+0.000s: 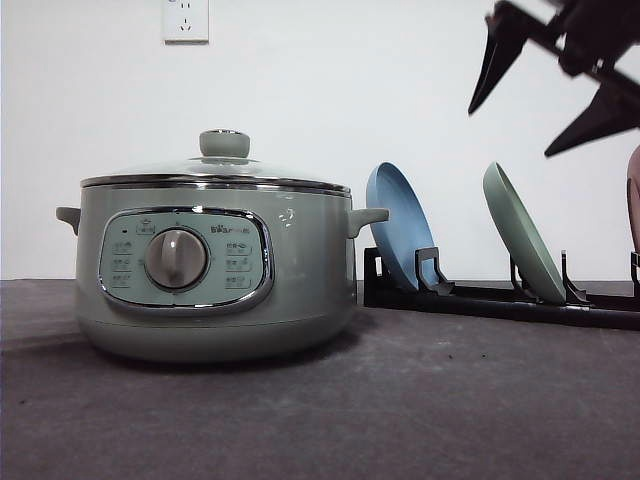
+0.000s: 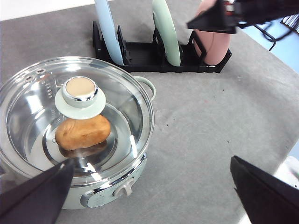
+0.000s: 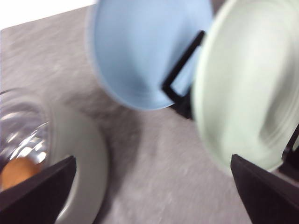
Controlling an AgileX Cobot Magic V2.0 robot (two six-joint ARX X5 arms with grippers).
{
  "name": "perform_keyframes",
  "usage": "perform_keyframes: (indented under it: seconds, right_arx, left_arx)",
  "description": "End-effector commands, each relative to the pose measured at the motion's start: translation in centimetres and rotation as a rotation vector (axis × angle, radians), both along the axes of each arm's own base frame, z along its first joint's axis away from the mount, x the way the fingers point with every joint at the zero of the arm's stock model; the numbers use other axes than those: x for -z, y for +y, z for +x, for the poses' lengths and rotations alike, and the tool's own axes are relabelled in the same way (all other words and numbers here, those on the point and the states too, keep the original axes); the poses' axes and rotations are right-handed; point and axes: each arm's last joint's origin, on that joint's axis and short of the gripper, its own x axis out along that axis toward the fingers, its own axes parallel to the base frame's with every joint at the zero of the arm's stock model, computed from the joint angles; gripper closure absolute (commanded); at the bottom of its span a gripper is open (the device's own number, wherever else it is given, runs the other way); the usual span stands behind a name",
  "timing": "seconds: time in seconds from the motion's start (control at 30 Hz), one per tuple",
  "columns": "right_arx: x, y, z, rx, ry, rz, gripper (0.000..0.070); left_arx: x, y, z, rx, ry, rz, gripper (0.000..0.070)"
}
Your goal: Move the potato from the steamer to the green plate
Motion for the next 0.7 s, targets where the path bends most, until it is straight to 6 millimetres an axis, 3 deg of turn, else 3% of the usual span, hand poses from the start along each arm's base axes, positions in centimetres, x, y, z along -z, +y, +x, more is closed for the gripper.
perform_keyframes:
  seconds: [0.0,0.23,0.57,0.67]
  right_arx:
    - [-0.2,0.0,1.3,0.012,-0.014,0.009,0.0001]
    - [-0.3,-0.1,5.1,0.016,-0.023,0.009,0.0003]
    - [-0.6,0.1,9.0,0.026,-0.024,0.007,0.002]
    - [-0.3,0.1,9.5,0.041,-0.008,0.002,0.0104]
  left_arx:
    - [-0.6,-0.1,0.0,0.007,-0.018,-0.009,0.0]
    - [-0.6,-0.1,0.0,0.007,-0.018,-0.009,0.0]
    - [-0.6,-0.1,0.0,0.007,-0.018,-0.009,0.0]
    - [-0.6,-0.1,0.0,0.007,-0.018,-0.009,0.0]
